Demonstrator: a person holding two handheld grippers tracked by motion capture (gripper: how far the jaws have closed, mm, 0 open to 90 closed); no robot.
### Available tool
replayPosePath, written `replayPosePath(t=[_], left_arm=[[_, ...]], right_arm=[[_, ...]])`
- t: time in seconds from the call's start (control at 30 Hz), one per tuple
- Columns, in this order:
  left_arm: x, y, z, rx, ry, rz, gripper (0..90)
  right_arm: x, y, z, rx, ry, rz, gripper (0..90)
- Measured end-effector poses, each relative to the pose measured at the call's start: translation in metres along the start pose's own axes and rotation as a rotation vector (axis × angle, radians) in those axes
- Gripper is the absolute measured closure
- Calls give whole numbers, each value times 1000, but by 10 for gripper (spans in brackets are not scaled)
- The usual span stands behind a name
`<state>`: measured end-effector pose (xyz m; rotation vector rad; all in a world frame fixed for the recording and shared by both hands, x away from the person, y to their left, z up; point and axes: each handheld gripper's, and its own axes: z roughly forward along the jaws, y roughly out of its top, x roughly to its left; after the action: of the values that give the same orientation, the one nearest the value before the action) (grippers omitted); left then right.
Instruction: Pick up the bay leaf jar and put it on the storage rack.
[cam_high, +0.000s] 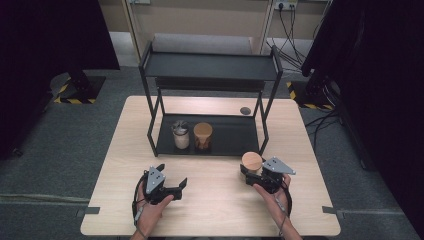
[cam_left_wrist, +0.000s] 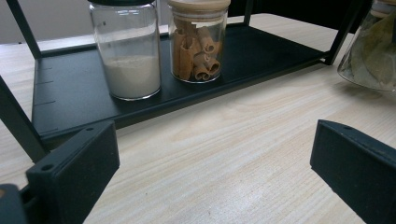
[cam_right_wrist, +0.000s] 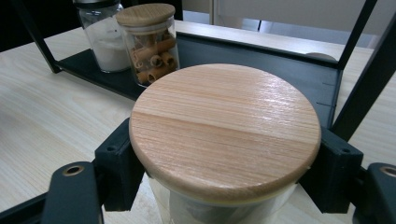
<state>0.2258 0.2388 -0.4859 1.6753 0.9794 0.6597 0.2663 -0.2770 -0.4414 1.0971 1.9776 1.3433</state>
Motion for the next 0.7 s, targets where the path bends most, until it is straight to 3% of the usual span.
replayPosePath(t=[0.7], left_arm=[[0, 0, 0, 0, 0, 0, 9]], right_arm=[[4, 11, 10, 9, 30, -26, 261]])
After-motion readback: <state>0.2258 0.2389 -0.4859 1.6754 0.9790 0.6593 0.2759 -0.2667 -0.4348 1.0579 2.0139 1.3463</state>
